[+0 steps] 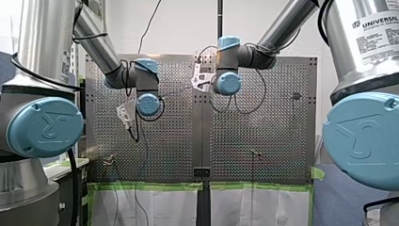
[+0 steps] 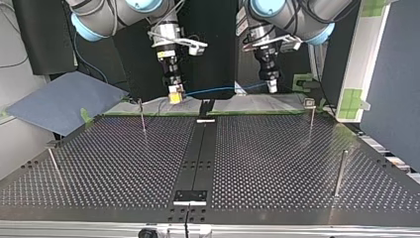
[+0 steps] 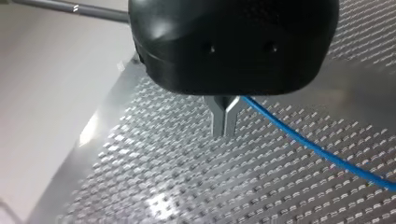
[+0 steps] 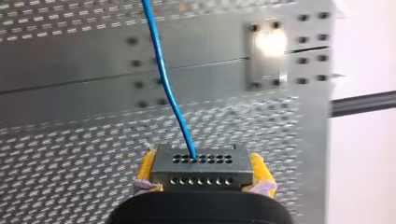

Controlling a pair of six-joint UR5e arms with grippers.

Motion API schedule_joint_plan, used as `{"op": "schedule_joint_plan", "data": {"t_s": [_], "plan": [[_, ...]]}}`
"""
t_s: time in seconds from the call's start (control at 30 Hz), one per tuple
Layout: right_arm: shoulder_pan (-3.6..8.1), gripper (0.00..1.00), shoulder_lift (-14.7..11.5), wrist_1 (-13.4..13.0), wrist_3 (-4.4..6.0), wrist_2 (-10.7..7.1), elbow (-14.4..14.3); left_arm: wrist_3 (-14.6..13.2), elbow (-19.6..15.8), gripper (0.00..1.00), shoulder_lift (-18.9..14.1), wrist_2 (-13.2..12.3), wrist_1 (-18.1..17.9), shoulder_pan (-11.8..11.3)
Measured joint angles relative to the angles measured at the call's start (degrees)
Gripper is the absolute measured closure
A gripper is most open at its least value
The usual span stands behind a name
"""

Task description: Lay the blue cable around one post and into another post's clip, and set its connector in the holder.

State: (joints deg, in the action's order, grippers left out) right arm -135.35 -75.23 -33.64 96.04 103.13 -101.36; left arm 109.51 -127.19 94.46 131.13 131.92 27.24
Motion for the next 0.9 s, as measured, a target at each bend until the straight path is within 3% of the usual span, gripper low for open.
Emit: {"op": "schedule_joint_plan", "data": {"t_s": [0.2,0.3,0.57,0.7,0.9], "plan": [[0.18,1.00,-2.9,2.9,-0.21,-1.75,2.9,0.4,1.6,1.00,-3.1,1.5,3.1,-1.6],[0.15,1.00,-4.4,4.4,-0.84,-2.67,4.4,1.0,2.0,1.00,-4.4,1.5,4.4,-2.7],[-0.59,1.00,-8.3,8.6,-4.54,-4.79,7.3,4.5,3.5,1.00,-8.1,-1.7,8.2,-6.3],[-1.12,1.00,-8.2,10.7,-6.53,-5.57,8.0,6.4,4.8,1.00,-10.0,-3.6,10.1,-8.2],[-2.01,1.00,-7.2,12.2,-7.75,-6.10,8.3,9.3,7.0,1.00,-13.0,-6.4,12.9,-11.1]]}}
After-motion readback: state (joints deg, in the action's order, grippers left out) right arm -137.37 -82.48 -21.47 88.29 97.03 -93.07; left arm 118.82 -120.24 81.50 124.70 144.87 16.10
